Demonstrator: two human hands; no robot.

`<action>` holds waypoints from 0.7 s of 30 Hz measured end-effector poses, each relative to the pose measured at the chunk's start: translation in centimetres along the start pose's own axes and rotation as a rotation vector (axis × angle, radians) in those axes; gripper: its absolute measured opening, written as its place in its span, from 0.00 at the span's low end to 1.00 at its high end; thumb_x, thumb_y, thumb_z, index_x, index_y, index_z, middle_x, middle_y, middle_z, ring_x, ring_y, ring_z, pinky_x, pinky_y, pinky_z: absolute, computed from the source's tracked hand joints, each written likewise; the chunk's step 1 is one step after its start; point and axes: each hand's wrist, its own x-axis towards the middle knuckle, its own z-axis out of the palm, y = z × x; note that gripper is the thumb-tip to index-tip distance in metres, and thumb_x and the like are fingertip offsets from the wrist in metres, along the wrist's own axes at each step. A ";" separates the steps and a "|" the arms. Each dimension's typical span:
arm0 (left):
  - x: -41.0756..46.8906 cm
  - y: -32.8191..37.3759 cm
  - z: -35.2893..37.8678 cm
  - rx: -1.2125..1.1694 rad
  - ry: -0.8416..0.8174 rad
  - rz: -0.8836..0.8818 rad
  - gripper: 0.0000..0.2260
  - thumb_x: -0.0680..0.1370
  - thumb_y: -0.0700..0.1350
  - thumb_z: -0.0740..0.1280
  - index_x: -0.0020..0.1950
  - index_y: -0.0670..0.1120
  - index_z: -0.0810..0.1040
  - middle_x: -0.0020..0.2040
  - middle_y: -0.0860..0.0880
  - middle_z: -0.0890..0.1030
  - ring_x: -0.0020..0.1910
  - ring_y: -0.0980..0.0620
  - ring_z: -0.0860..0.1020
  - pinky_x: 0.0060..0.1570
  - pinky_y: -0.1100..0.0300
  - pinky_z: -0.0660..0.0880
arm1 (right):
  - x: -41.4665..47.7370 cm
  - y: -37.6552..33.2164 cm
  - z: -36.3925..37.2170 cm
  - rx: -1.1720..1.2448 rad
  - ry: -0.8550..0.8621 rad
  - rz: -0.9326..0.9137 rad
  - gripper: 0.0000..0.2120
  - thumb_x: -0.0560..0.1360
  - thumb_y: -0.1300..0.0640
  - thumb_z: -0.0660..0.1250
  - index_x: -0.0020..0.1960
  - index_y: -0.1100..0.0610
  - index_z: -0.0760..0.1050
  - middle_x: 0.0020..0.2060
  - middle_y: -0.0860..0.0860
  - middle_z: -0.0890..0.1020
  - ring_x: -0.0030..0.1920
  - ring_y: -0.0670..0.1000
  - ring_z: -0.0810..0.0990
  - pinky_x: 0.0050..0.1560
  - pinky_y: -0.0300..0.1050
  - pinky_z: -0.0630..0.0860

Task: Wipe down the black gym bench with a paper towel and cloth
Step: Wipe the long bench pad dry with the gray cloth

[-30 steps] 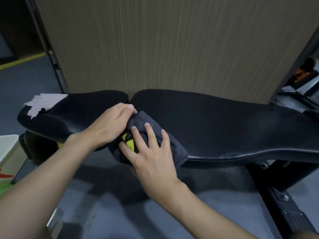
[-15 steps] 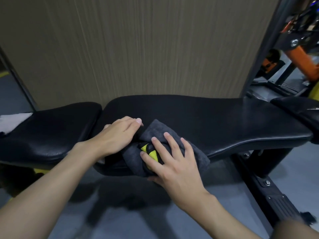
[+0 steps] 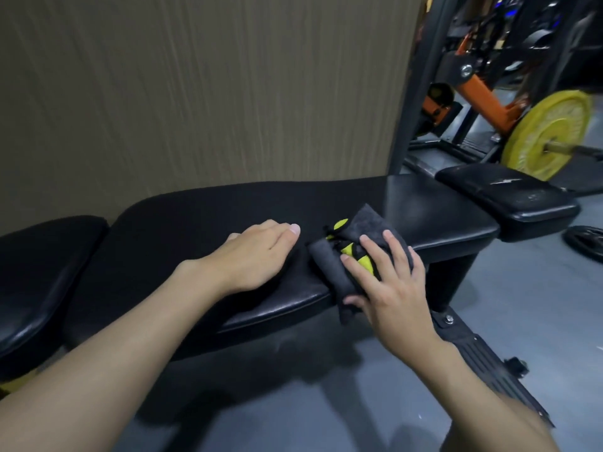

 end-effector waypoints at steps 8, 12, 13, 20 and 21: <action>4.1 4.7 2.5 0.125 -0.108 0.075 0.21 0.82 0.60 0.42 0.69 0.60 0.68 0.70 0.57 0.67 0.72 0.52 0.63 0.68 0.40 0.59 | 0.4 8.0 0.3 -0.087 -0.063 0.256 0.24 0.76 0.41 0.59 0.68 0.49 0.73 0.71 0.56 0.72 0.74 0.64 0.63 0.66 0.69 0.63; 6.3 6.5 3.8 0.245 -0.164 0.073 0.21 0.81 0.62 0.47 0.75 0.63 0.59 0.76 0.53 0.60 0.75 0.47 0.57 0.67 0.34 0.59 | 1.0 10.9 -0.3 -0.039 -0.088 0.409 0.24 0.79 0.39 0.51 0.71 0.47 0.69 0.73 0.52 0.70 0.76 0.61 0.60 0.66 0.67 0.63; 6.9 6.7 4.0 0.275 -0.155 0.077 0.21 0.81 0.62 0.49 0.73 0.64 0.60 0.74 0.52 0.62 0.73 0.45 0.59 0.65 0.36 0.61 | 1.6 11.7 -0.5 -0.025 -0.106 0.473 0.25 0.80 0.39 0.49 0.71 0.46 0.68 0.73 0.50 0.69 0.76 0.60 0.59 0.66 0.66 0.62; 11.5 4.9 2.5 0.256 -0.119 -0.043 0.24 0.77 0.66 0.55 0.72 0.62 0.64 0.74 0.49 0.63 0.72 0.43 0.63 0.64 0.36 0.64 | 8.4 17.3 -0.4 -0.110 -0.462 0.761 0.25 0.80 0.36 0.51 0.74 0.42 0.63 0.74 0.55 0.65 0.72 0.64 0.61 0.65 0.69 0.60; 12.0 4.3 2.3 0.256 -0.141 -0.080 0.26 0.76 0.68 0.55 0.73 0.63 0.62 0.76 0.49 0.60 0.74 0.43 0.60 0.64 0.34 0.63 | 9.5 17.8 -0.1 -0.135 -0.524 0.771 0.26 0.79 0.35 0.50 0.74 0.43 0.63 0.73 0.57 0.64 0.72 0.65 0.61 0.65 0.69 0.60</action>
